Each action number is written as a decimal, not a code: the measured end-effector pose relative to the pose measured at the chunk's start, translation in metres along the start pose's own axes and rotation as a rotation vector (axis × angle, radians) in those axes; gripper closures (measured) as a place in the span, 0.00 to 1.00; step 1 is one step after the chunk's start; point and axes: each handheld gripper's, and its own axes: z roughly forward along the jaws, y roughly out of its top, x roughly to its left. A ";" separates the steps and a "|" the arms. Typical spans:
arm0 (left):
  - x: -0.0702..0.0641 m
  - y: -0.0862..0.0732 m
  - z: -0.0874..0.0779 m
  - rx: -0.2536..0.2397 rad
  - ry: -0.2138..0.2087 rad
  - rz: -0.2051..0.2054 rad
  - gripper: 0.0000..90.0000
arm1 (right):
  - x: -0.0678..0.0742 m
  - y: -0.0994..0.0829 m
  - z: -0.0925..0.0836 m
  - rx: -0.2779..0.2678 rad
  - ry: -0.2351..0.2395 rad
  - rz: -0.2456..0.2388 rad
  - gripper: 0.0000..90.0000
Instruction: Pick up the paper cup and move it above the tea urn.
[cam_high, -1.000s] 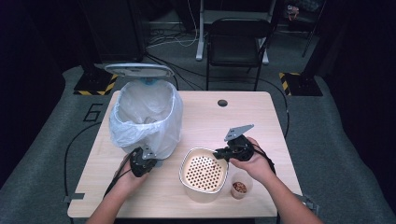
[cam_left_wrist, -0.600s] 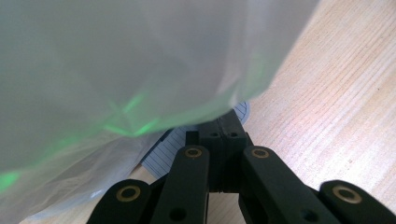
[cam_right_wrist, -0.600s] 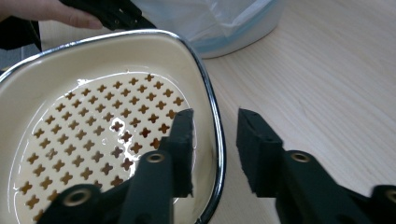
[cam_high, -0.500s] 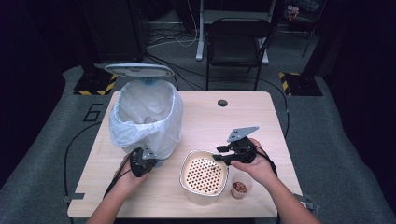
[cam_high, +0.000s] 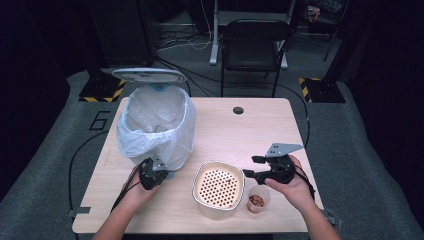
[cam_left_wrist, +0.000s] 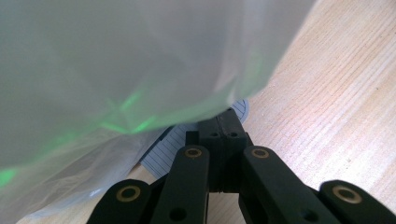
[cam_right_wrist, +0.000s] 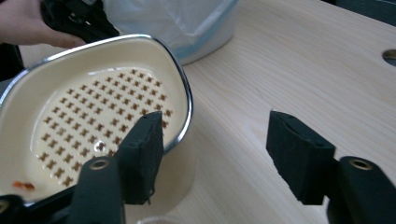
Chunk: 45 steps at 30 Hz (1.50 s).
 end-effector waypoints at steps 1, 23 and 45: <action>0.000 0.000 0.000 0.001 0.000 0.001 1.00 | 0.001 -0.004 -0.002 -0.001 -0.018 0.009 0.37; 0.000 0.000 -0.001 0.009 -0.009 0.002 1.00 | 0.028 -0.058 -0.004 0.040 -0.056 0.027 0.11; 0.000 0.000 -0.001 0.010 -0.012 0.001 1.00 | 0.038 -0.087 0.016 0.092 -0.050 -0.012 0.22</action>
